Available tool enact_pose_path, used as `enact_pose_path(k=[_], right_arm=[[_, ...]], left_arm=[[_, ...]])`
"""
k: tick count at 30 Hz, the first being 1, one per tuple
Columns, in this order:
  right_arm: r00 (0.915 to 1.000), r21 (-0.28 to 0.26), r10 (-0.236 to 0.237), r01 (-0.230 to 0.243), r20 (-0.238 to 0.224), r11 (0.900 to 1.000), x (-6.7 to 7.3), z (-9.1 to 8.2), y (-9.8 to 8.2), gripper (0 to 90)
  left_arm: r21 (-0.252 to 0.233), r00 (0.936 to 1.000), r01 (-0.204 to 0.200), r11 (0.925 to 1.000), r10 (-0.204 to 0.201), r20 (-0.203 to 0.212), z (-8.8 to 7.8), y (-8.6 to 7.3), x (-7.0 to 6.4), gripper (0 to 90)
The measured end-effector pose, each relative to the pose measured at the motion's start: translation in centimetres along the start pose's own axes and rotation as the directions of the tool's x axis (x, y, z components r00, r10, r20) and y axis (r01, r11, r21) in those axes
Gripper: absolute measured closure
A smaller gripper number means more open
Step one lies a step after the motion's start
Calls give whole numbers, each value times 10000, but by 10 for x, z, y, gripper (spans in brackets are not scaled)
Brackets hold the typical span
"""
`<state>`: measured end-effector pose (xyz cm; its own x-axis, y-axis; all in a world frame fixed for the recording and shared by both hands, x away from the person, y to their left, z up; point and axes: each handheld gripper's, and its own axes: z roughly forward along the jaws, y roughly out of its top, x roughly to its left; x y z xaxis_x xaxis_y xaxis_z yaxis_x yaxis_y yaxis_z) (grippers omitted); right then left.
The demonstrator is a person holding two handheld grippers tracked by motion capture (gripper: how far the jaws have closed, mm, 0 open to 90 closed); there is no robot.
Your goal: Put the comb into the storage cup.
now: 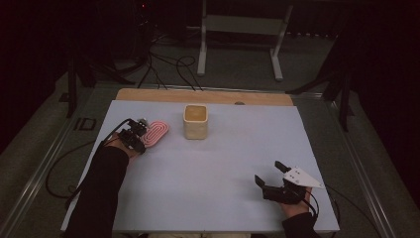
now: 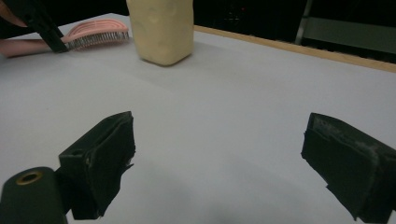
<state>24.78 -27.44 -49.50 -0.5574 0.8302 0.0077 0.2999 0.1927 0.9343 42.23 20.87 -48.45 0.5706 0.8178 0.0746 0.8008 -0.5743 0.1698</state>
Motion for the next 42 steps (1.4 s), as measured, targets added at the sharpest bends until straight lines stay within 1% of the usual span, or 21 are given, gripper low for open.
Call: enact_pose_path(k=[1, 2, 8, 16, 18, 19, 20, 21, 23, 27, 28, 30, 31, 32, 33, 35, 38, 39, 40, 41, 42], right_arm=[[10000, 0, 0, 0, 0, 10000, 0, 0, 0, 94], [10000, 2, -13, 13, -6, 10000, 0, 0, 0, 94], [10000, 13, 11, -11, -1, 10000, 0, 0, 0, 94], [10000, 20, -9, 9, 11, 10000, 0, 0, 0, 94], [10000, 29, 3, -3, 20, 10000, 0, 0, 0, 94], [10000, 29, 3, -3, 20, 10000, 0, 0, 0, 94], [10000, 37, 13, -13, 27, 10000, 0, 0, 0, 94], [10000, 45, 12, -13, 30, 10000, 0, 0, 0, 94], [10000, 44, -9, 9, 44, 10000, 0, 0, 0, 94], [10000, 56, 0, 0, 41, 10000, -1, 0, 0, 94], [10000, 58, 0, 0, 43, 10000, -1, 0, 0, 94], [10000, 54, -5, 5, 41, 10000, -1, 0, 0, 94], [10000, 56, -5, 5, 42, 10000, 0, 0, 0, 94], [10000, 60, -4, 4, 39, 10000, 0, 0, 0, 94], [10000, 60, -4, 4, 39, 10000, 0, 0, 0, 94], [10000, 60, -2, 2, 42, 10000, 0, 0, 0, 94], [10000, 55, 6, -6, 37, 10000, -1, 0, 0, 94], [10000, 59, 7, -7, 38, 10000, -1, 0, 0, 94], [10000, 59, 7, -7, 38, 10000, -1, 0, 0, 94], [10000, 67, -8, 7, 40, 10000, -1, 0, 0, 94], [10000, 67, -8, 7, 40, 10000, -1, 0, 0, 94]], left_arm=[[0, 10000, 0, 10000, 0, 0, 0, 0, 0, 679], [162, 10000, 3, 9999, -5, 81, 2, 0, -1, 684], [284, 9995, 189, 9994, -197, 255, 3, 0, -1, 688], [267, 9993, 300, 9992, -305, 201, 3, -1, -2, 694], [114, 9995, 316, 9994, -317, 34, 2, -1, -3, 694], [114, 9995, 316, 9994, -317, 34, 2, -1, -3, 695], [-65, 9993, 372, 9993, -373, -59, 3, -2, -3, 696], [-128, 9992, 389, 9992, -390, -89, 2, -3, -4, 697], [-225, 9989, 446, 9988, -448, -107, 2, -4, -4, 697], [-266, 9991, 401, 9988, -404, -108, 2, -4, -4, 698], [-384, 9989, 455, 9982, -458, -58, 1, -5, -4, 698], [-451, 9990, 452, 9980, -454, -45, 1, -6, -4, 698], [-577, 9989, 457, 9973, -463, -86, 0, -6, -4, 698], [-666, 9986, 526, 9964, -530, -32, 0, -7, -4, 698], [-666, 9986, 526, 9964, -530, -32, 0, -7, -4, 698], [-920, 9982, 583, 9941, -591, -65, -3, -7, -4, 698], [-1048, 9982, 574, 9928, -586, -87, -5, -8, -4, 698], [-1293, 9981, 599, 9898, -612, -63, -8, -9, -4, 698], [-1293, 9981, 599, 9898, -612, -63, -8, -9, -4, 698], [-1498, 9981, 596, 9869, -615, -87, -12, -10, -5, 698], [-1498, 9981, 596, 9869, -615, -87, -12, -10, -5, 698]])
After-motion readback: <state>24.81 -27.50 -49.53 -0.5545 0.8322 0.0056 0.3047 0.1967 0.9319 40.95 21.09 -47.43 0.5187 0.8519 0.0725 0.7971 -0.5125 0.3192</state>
